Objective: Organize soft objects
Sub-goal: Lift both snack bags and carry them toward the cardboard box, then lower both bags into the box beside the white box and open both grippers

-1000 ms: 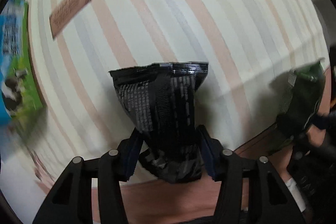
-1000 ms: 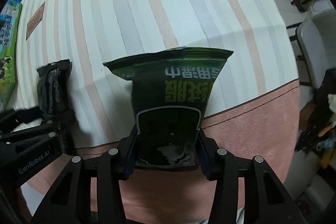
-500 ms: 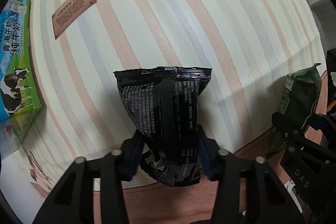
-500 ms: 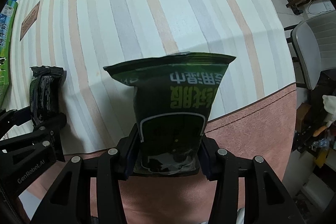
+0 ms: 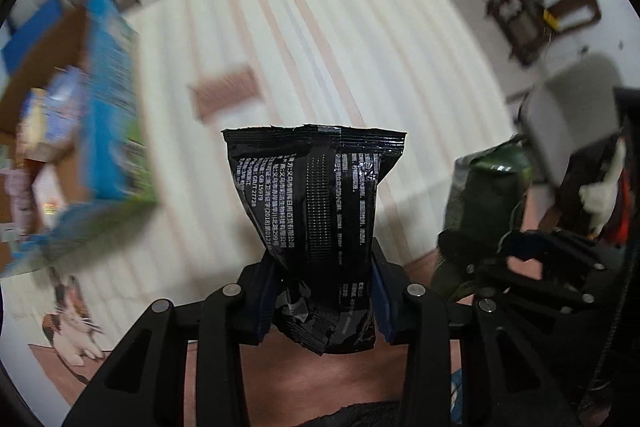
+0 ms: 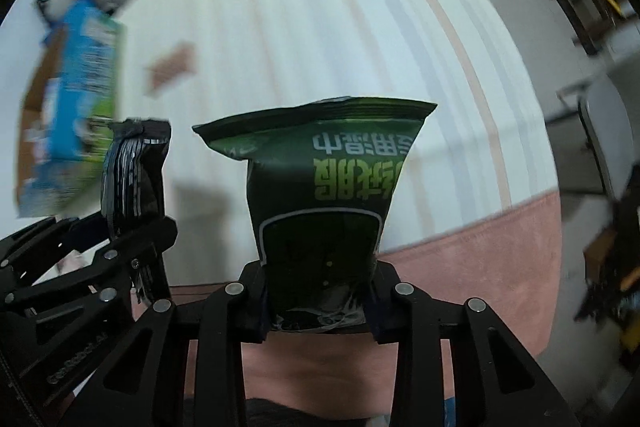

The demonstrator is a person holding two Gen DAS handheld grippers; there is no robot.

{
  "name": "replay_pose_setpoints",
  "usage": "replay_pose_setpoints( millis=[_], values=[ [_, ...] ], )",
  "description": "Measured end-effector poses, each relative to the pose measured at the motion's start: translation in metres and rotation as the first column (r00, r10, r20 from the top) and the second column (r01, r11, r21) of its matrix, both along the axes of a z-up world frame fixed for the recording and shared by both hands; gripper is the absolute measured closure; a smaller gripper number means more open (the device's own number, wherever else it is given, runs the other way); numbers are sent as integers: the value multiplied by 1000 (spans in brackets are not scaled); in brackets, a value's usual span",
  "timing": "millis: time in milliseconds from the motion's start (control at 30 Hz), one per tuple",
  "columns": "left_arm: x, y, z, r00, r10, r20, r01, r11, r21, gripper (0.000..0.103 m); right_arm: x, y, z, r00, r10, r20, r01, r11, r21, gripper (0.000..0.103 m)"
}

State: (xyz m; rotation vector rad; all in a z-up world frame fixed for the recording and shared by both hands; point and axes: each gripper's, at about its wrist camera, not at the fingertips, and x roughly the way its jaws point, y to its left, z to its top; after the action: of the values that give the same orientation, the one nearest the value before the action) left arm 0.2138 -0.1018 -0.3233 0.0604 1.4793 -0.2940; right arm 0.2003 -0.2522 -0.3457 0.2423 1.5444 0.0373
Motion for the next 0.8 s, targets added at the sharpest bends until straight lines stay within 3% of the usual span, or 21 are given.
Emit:
replay_pose_setpoints(
  millis=[133,267,400,467,567,667,800],
  values=[
    [19,62,60,992,84,96,-82,996,-30,66,22,54,65,992,79,103,-86,995,58,66],
    [41,132,87,976,183,114,-179,983,-47,66,49,117,119,967,169,189,-191,976,103,66],
    [62,186,89,955,271,123,-268,962,-47,66,76,192,146,940,249,235,-282,952,121,66],
    [73,212,85,944,314,102,-309,949,-60,66,88,222,150,931,276,241,-311,942,126,66],
    [93,242,61,928,373,6,-371,923,-99,66,104,264,138,922,318,221,-349,930,118,66],
    [112,276,28,902,420,-100,-430,895,-120,66,124,302,110,925,343,166,-361,928,95,66],
    [129,292,-14,878,435,-199,-460,881,-110,66,132,302,60,928,358,104,-366,928,68,66]
  ],
)
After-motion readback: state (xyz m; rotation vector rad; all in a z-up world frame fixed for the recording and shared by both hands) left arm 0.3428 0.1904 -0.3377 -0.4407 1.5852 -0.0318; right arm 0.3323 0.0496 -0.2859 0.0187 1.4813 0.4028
